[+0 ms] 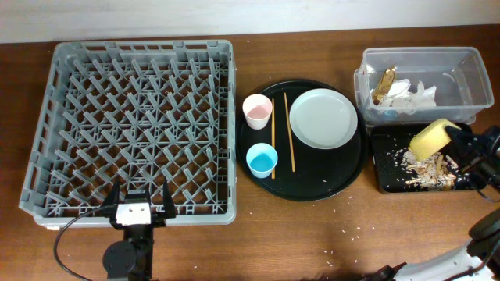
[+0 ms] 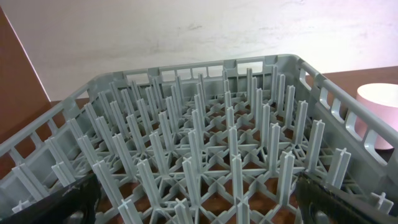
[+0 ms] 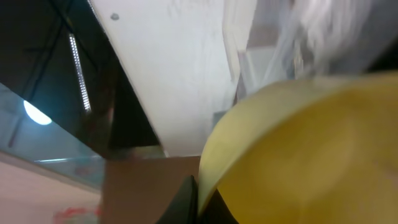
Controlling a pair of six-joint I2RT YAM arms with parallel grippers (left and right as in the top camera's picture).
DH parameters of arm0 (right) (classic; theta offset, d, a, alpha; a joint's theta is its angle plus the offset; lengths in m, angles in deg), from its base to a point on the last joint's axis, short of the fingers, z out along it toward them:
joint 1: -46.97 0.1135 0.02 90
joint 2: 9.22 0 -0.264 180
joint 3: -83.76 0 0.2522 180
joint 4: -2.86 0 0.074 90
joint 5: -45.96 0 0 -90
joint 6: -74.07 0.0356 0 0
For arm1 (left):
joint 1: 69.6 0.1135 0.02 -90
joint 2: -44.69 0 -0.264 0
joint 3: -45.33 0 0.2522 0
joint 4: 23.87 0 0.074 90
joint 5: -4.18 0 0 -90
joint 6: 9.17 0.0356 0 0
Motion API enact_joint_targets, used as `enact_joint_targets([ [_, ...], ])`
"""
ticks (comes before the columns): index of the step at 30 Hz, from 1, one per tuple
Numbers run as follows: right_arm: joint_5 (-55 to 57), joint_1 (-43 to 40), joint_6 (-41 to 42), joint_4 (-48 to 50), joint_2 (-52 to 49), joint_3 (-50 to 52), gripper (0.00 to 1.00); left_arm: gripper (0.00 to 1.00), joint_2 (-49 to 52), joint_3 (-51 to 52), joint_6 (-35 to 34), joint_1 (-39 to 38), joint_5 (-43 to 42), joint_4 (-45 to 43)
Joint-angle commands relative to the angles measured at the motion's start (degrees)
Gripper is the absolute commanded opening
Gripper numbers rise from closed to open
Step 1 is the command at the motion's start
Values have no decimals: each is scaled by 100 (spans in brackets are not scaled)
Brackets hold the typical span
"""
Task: Sort waste into correct bins and load items into the dishwasher rack
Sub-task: 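Tip the yellow bowl over the black tray to dump the scraps, then set the yellow bowl back on the black round tray, right gripper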
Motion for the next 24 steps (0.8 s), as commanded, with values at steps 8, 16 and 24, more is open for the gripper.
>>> enact_joint_targets([
  [8,-197,-15,636,129,17,-20,4,100,-44,11,92,42,-59,26],
  [16,-85,660,-1519,-2013,662,-20,4,100,-46,11,92,42,-59,26],
  [24,2872,2986,-2107,-2940,1989,-22,4,100,-44,11,92,42,-59,26],
])
